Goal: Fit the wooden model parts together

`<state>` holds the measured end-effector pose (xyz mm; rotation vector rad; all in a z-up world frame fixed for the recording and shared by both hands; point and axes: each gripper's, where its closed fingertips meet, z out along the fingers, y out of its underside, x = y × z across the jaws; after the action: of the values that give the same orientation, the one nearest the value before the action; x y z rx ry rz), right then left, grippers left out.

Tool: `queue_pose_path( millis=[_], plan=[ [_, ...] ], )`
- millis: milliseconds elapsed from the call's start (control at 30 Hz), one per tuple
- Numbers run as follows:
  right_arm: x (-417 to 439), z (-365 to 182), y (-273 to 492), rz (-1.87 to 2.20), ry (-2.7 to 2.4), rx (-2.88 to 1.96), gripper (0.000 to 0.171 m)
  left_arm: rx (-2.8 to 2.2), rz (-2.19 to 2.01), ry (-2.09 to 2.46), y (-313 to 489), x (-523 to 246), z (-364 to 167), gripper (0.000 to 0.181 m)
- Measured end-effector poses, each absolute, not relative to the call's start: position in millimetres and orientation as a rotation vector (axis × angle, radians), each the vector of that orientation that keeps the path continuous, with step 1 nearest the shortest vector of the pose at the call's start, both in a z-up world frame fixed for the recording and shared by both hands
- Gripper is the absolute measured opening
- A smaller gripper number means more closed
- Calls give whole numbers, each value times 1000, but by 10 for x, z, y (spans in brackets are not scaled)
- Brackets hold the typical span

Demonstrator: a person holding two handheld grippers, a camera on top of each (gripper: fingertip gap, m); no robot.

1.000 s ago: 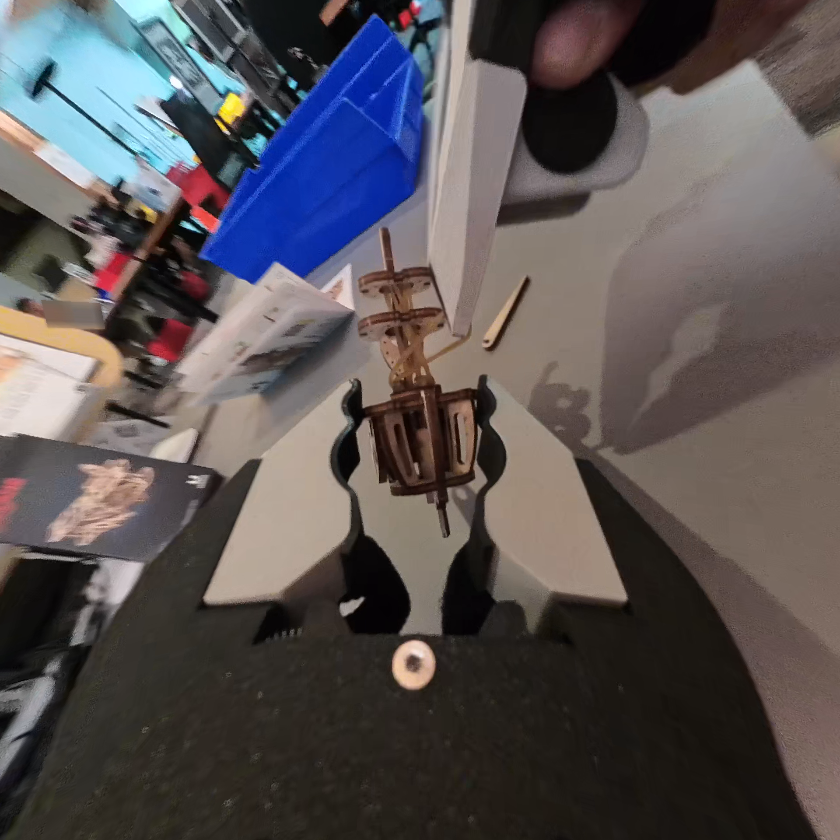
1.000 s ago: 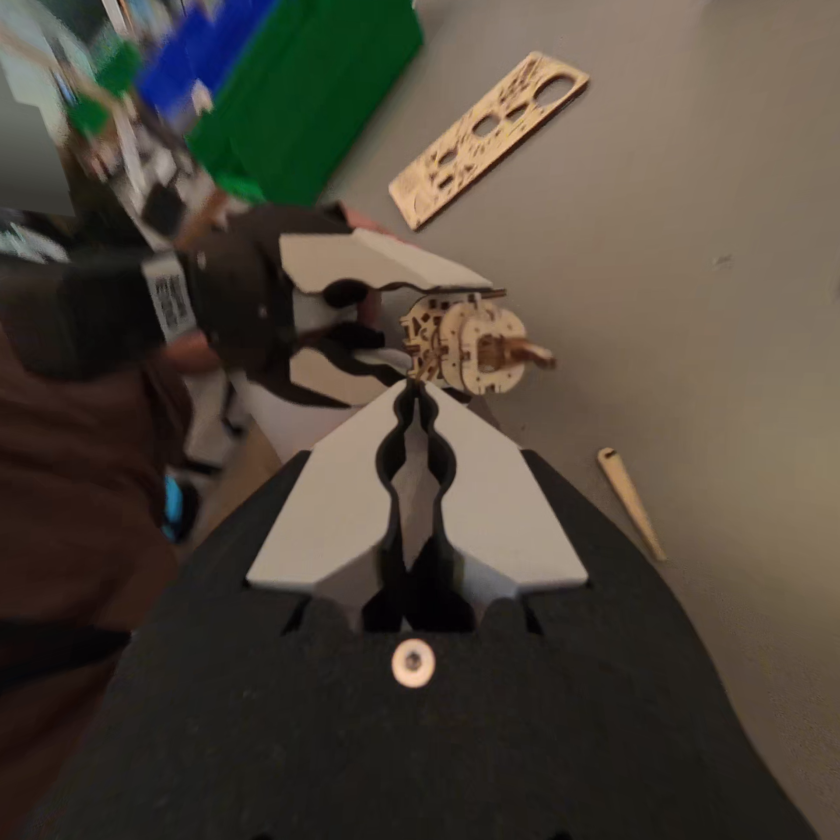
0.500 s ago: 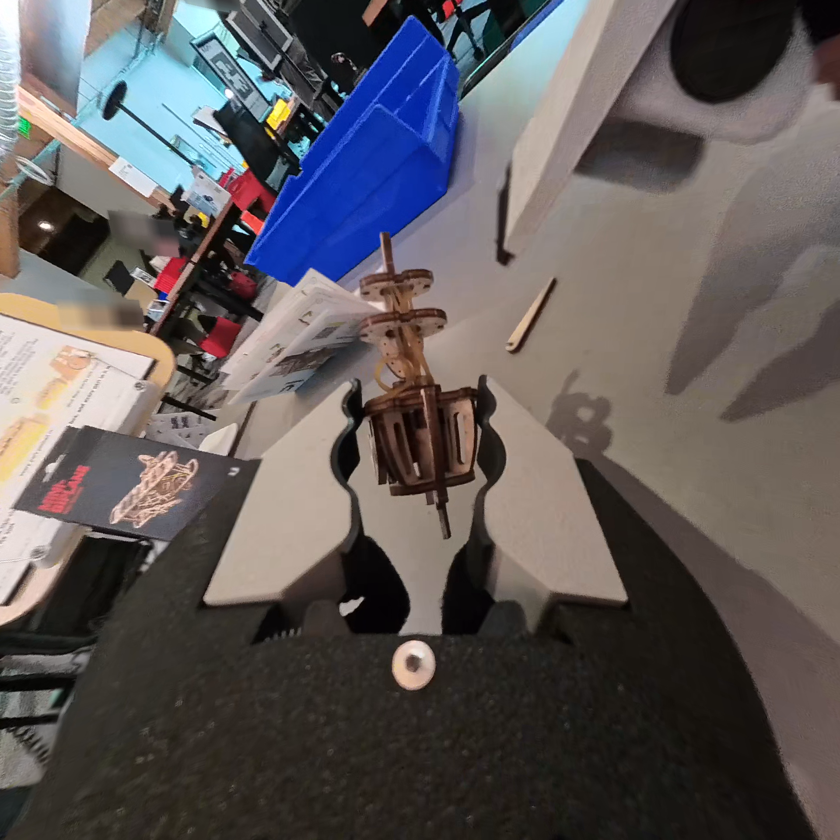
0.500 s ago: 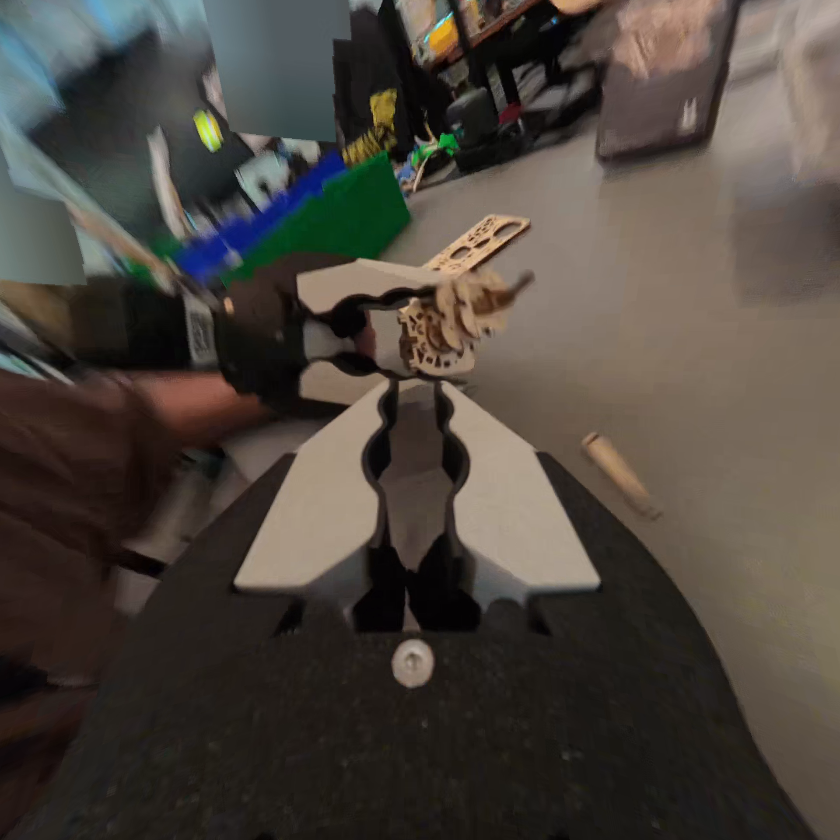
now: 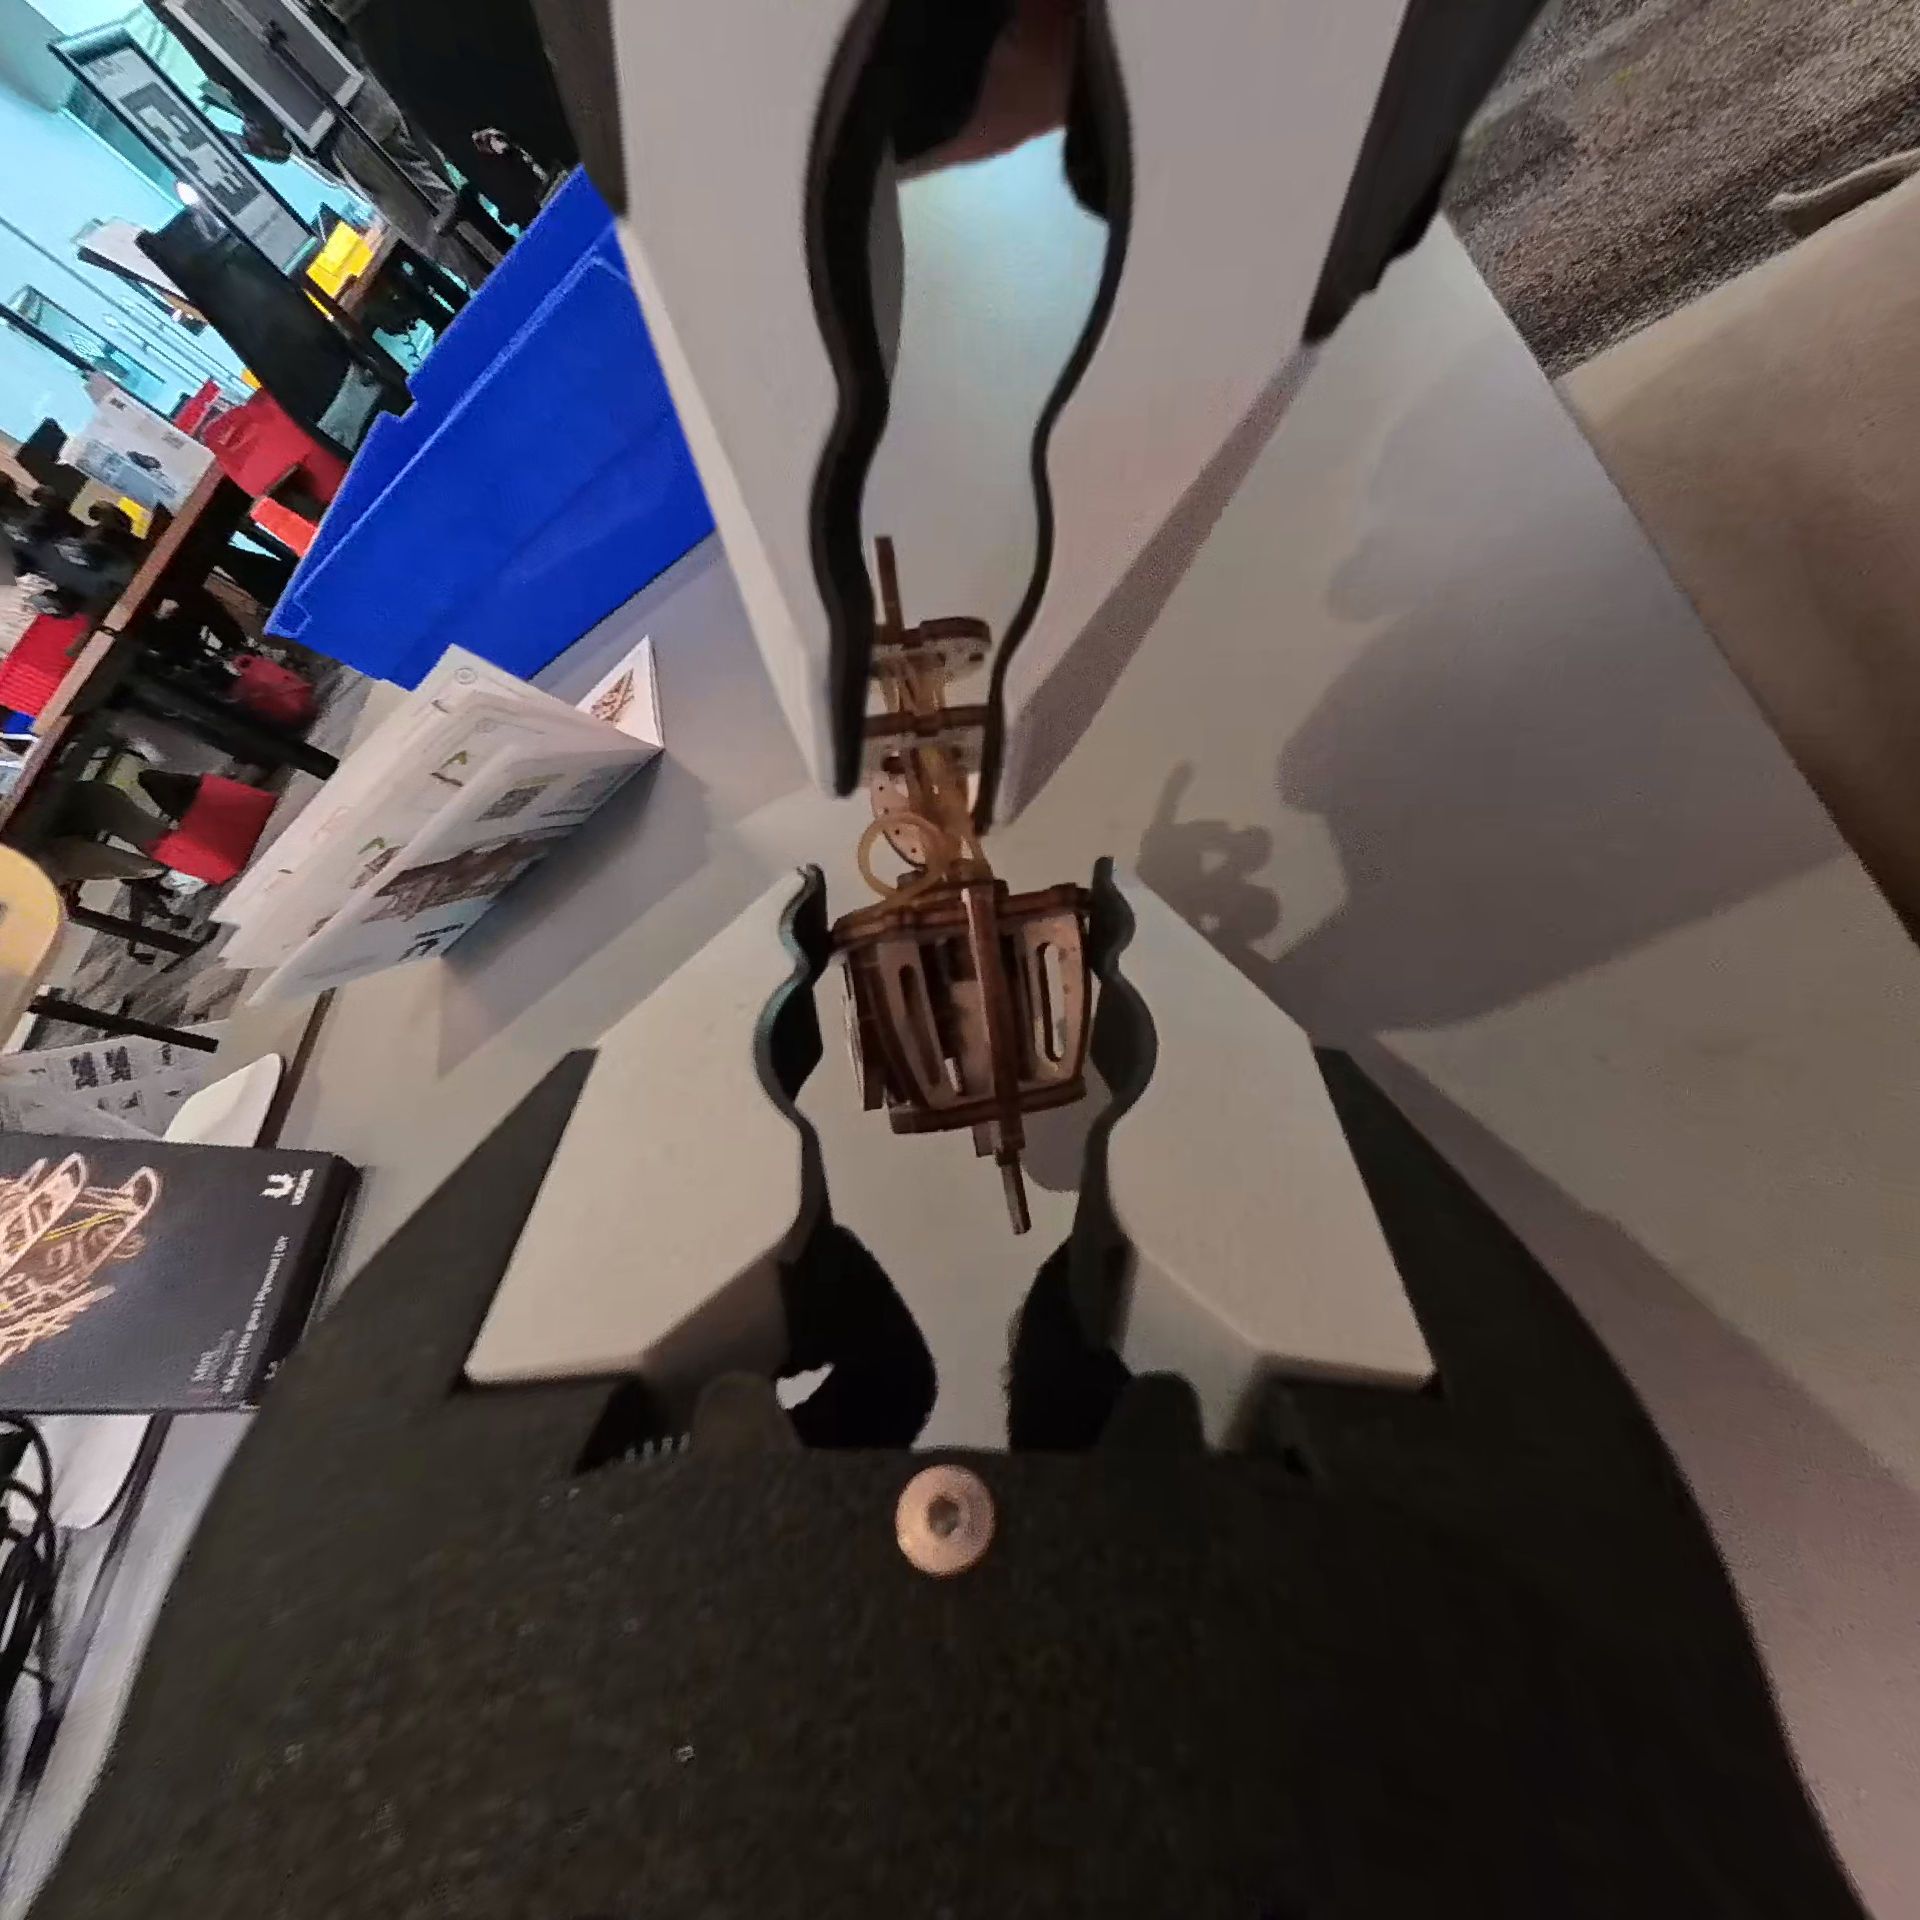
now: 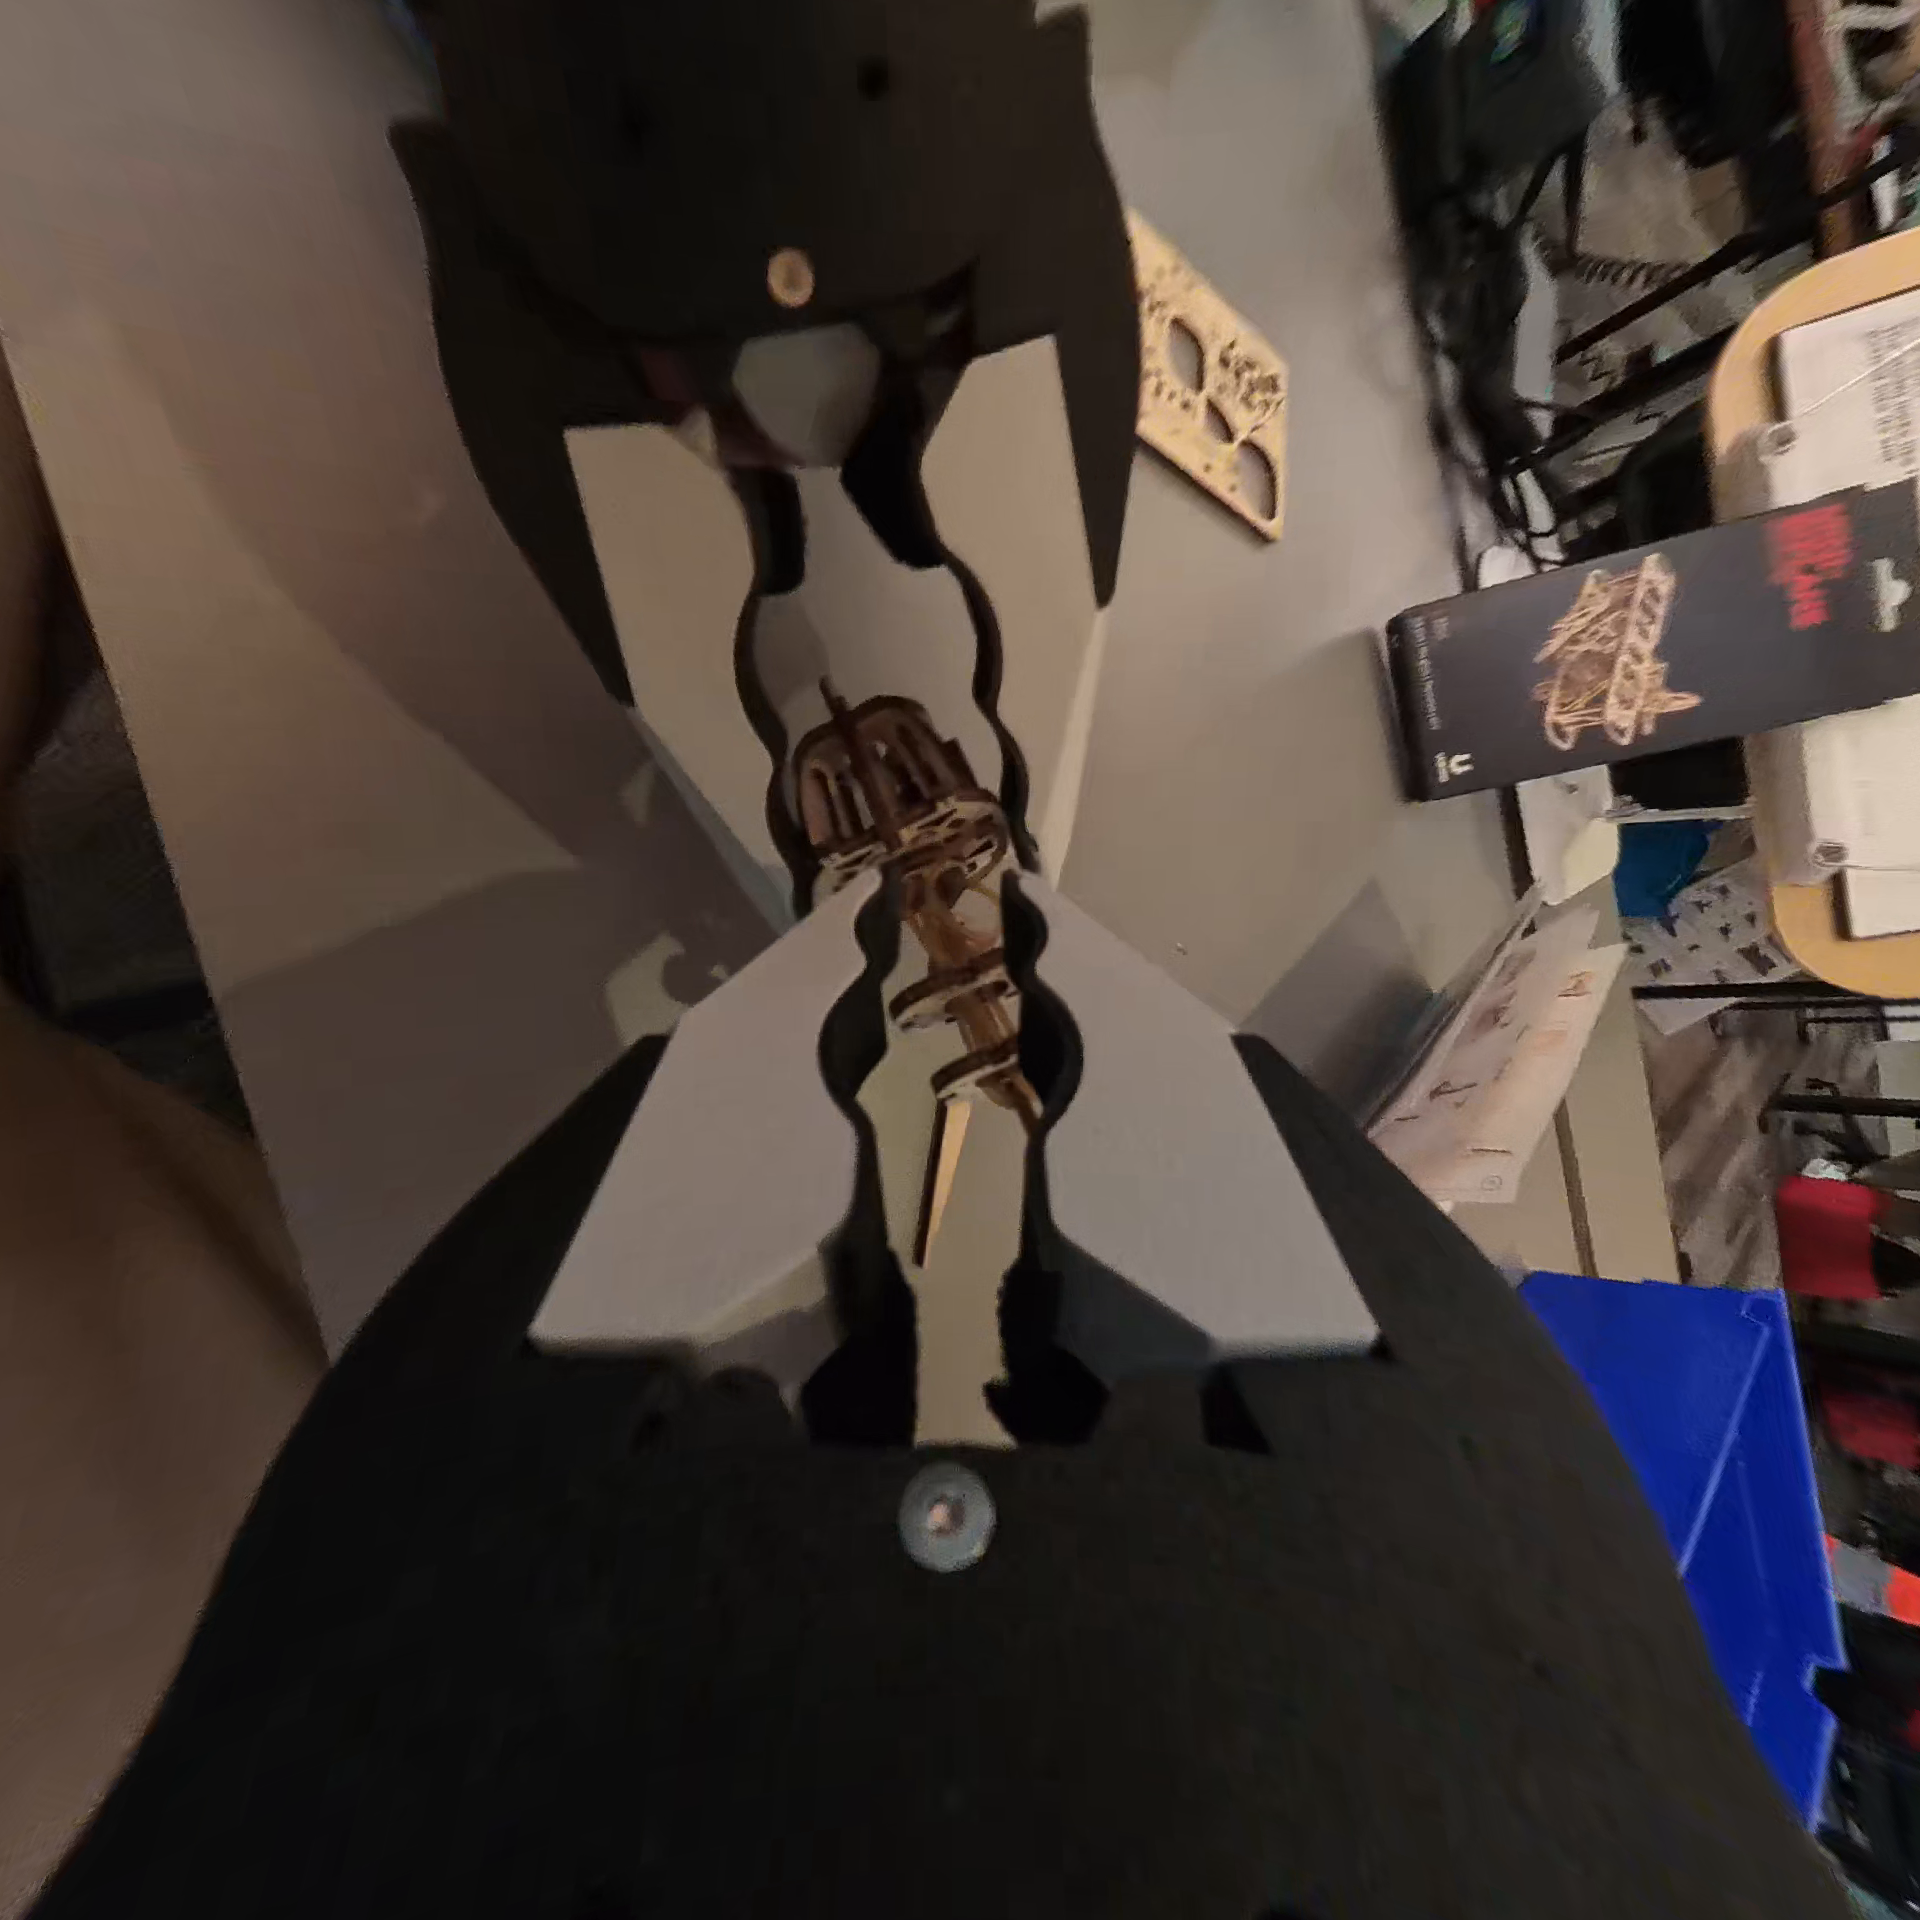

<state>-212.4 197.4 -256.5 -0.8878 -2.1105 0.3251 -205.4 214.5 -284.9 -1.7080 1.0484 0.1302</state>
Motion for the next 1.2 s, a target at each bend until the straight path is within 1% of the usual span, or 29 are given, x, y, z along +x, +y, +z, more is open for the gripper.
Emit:
queue_pose_path(
  millis=[133, 300, 500, 633, 867, 1000, 1067, 1200],
  plan=[
    [-2155, -2641, 1982, 238, -2149, -846, 10, -1712, 168, 1065, 2152, -2066, -2882, 48],
    [-2168, -2709, 1973, 206, -2205, -865, 8, -1684, 255, 1117, 2143, -2050, -2910, 48],
    [-2137, -2784, 1940, 252, -2295, -925, 2, -1605, 438, 1205, 2135, -2050, -2923, 48],
    [-2130, -2771, 1936, 304, -2299, -973, 0, -1610, 431, 1201, 2140, -2057, -2924, 48],
    [-2066, -2543, 2018, 602, -2148, -1246, 0, -1686, 336, 1140, 2190, -2144, -2960, 48],
    [-2031, -2435, 1981, 1025, -1901, -1561, 0, -1725, 321, 1099, 2227, -2207, -2975, 48],
    [-2036, -2451, 1979, 1171, -1726, -1674, 0, -1730, 304, 1081, 2230, -2206, -2960, 48],
    [-2033, -2453, 1994, 1169, -1549, -1664, 0, -1742, 264, 1060, 2216, -2169, -2940, 48]
  ],
)
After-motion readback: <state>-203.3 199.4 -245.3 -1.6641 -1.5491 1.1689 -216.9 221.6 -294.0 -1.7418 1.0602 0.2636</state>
